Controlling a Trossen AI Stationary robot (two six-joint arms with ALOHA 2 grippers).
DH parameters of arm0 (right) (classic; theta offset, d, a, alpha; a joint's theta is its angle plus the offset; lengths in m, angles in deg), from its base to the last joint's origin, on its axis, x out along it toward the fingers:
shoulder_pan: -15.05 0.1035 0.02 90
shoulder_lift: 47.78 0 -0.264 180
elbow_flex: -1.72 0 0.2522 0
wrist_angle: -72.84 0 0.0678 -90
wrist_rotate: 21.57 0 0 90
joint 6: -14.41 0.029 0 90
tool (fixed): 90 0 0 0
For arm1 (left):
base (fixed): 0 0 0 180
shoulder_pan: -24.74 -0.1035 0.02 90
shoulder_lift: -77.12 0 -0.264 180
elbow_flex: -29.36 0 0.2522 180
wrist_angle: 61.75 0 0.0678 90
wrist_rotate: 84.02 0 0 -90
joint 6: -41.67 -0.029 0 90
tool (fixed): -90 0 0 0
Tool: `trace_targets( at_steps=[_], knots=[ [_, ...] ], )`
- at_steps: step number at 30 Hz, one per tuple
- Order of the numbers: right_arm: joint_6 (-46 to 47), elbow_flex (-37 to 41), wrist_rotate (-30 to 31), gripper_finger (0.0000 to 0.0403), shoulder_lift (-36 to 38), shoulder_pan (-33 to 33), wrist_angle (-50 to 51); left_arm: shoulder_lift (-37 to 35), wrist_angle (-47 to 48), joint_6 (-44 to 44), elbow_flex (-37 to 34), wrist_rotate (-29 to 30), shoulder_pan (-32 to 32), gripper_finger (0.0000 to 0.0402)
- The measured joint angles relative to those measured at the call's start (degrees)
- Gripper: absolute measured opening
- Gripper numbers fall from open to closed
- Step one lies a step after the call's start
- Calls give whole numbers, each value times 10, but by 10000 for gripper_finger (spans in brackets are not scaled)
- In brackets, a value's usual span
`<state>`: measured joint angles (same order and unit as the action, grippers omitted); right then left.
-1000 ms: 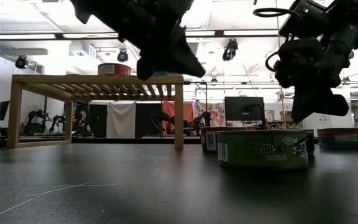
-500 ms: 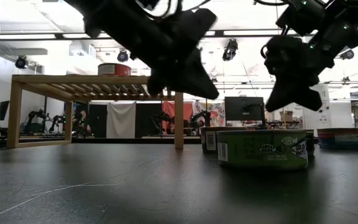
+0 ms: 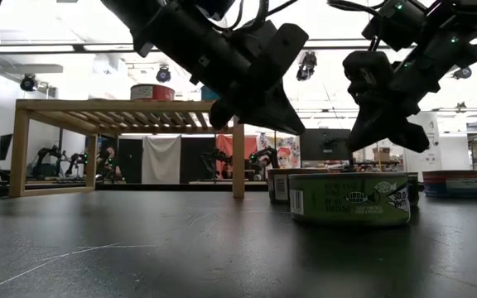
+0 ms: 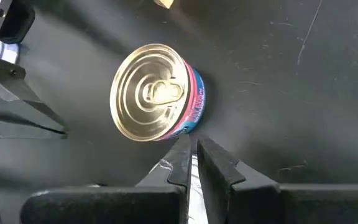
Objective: Stack canned seafood by type on shelf
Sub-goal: Stack the blue pink tuna can on top of the other blue pink tuna can on the shelf
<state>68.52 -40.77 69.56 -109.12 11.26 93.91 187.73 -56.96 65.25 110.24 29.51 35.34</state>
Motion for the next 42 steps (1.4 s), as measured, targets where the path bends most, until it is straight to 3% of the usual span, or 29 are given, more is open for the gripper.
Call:
trace_targets(
  at_steps=[6,11,17,20,26,39,42],
  knots=[
    [9,0,-7,17,0,-17,-5,0,1,-10,-1,-1,-14,0],
    [28,0,-96,17,0,-80,-8,-26,50,-30,2,-27,-25,0],
    [-2,0,-135,17,0,-121,-8,-48,93,-139,1,-97,-36,0],
    [-23,0,-136,17,0,-128,-8,-42,83,-156,0,-65,-36,0],
    [-61,0,-140,17,-14,-129,-88,-30,94,-131,0,95,-34,0],
    [-30,0,-152,17,-97,-130,-111,-23,72,-106,3,71,-32,0],
    [-21,0,-157,18,-100,-130,-111,-19,63,-102,3,28,-32,0]
  ],
)
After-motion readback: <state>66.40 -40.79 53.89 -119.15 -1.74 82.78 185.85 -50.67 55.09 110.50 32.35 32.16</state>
